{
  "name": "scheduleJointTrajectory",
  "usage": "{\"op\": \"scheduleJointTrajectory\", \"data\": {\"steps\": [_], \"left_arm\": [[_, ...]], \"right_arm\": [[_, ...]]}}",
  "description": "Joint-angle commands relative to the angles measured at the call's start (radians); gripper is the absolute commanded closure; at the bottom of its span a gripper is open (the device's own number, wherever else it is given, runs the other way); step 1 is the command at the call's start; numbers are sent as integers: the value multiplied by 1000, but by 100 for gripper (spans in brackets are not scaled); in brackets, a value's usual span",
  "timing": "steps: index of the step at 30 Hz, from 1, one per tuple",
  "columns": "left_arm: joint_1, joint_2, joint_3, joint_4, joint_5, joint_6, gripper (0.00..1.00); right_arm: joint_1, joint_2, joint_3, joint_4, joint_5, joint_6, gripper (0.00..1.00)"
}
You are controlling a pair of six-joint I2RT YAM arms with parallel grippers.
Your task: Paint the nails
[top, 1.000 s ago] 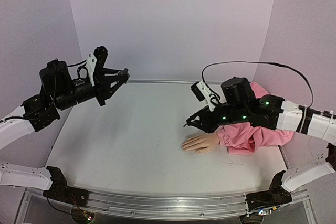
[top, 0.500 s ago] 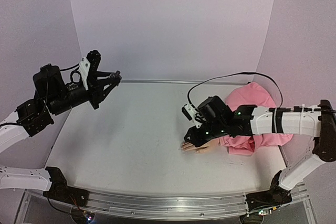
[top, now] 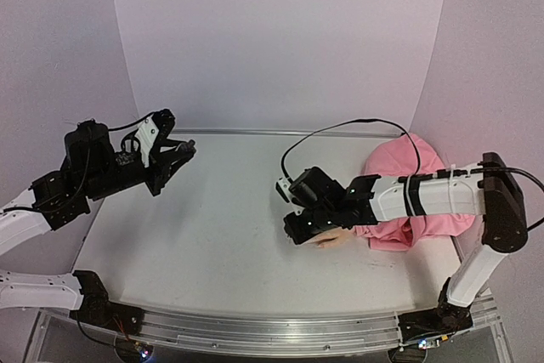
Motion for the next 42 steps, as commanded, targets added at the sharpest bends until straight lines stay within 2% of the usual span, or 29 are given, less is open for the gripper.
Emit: {"op": "scheduleJointTrajectory", "data": {"steps": [1,20,42], "left_arm": [[-2,-28,-2,41,-13,37,100],[-2,-45,-22,41,-52,49,100],[-2,-48,-25,41,-50,48,100]], "right_arm": [[0,55,62,-21,56,18,100],[1,149,137,-122,164,54,100],[4,180,159,-145,169,57,100]]}}
